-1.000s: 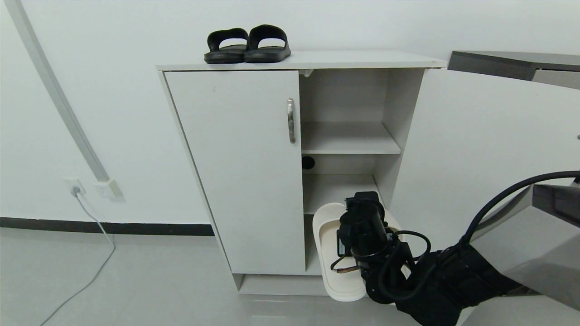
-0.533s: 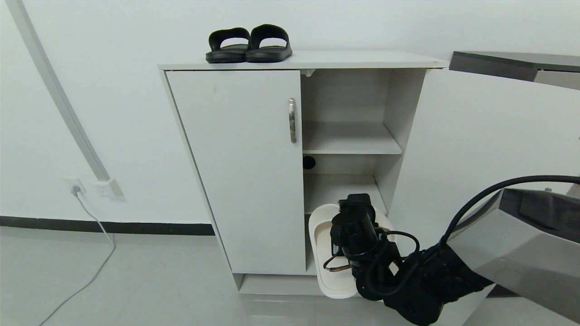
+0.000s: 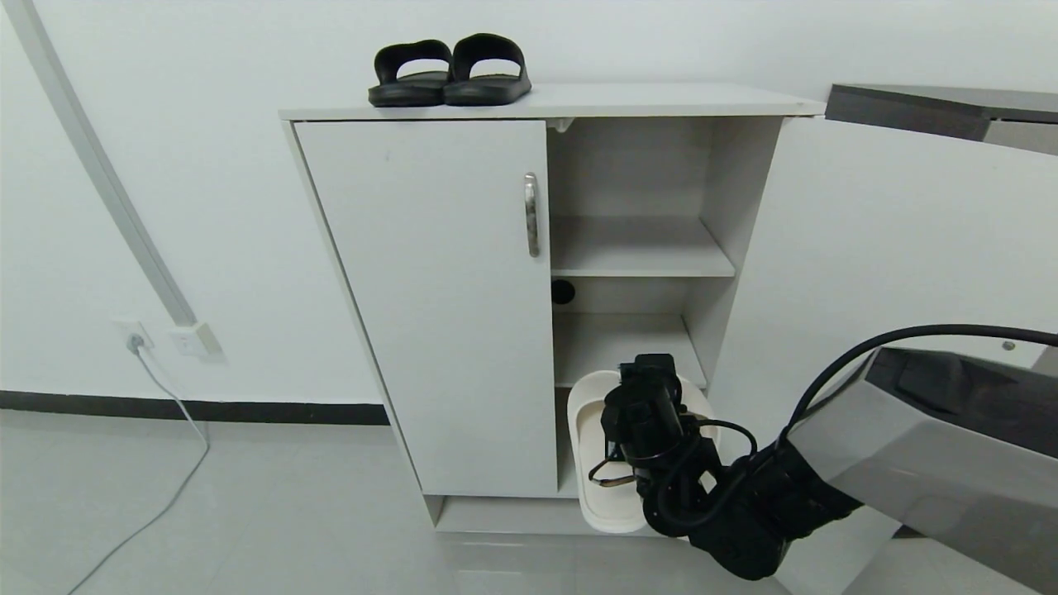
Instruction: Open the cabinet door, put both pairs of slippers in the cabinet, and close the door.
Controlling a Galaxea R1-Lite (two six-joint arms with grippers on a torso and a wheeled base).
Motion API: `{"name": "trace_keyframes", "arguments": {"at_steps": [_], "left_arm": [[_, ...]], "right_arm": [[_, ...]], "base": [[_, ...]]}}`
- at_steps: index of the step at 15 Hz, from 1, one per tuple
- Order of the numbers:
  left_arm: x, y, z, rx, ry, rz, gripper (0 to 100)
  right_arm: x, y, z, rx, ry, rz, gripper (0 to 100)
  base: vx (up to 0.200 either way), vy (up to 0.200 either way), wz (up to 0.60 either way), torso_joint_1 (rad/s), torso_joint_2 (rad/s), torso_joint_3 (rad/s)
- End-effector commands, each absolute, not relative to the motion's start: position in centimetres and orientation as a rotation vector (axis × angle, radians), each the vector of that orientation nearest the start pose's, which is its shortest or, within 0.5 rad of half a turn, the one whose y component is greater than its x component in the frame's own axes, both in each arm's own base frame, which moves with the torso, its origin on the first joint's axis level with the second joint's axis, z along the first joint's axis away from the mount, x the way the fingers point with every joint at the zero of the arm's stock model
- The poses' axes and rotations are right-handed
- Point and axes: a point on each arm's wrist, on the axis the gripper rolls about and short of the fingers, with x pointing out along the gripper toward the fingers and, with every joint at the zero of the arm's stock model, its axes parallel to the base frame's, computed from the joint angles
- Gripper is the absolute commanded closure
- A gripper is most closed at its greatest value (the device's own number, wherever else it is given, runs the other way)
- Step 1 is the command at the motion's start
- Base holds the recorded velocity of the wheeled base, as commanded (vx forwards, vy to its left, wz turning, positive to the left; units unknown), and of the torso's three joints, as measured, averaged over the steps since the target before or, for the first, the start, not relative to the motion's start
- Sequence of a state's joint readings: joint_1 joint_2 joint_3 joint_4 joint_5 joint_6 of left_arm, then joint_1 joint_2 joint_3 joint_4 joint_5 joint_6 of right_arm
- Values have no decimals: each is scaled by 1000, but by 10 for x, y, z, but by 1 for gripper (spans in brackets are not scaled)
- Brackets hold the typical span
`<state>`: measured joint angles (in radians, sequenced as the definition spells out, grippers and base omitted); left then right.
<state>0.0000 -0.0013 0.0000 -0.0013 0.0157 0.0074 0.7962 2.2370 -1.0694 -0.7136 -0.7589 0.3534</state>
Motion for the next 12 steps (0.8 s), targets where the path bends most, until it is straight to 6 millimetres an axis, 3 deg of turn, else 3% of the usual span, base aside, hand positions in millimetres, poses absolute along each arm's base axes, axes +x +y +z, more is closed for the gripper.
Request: {"name": "trace_keyframes", "arguments": {"at_steps": [1, 12], "left_arm": [[-23, 0, 76, 8, -1, 15, 100], [-23, 0, 76, 9, -1, 17, 100]], "right_arm": [[300, 284, 61, 34, 322, -19, 100], [305, 286, 66, 52, 304, -20, 100]], "base": [[0, 0, 0, 7, 2, -168], [0, 0, 0, 2, 3, -191]]}}
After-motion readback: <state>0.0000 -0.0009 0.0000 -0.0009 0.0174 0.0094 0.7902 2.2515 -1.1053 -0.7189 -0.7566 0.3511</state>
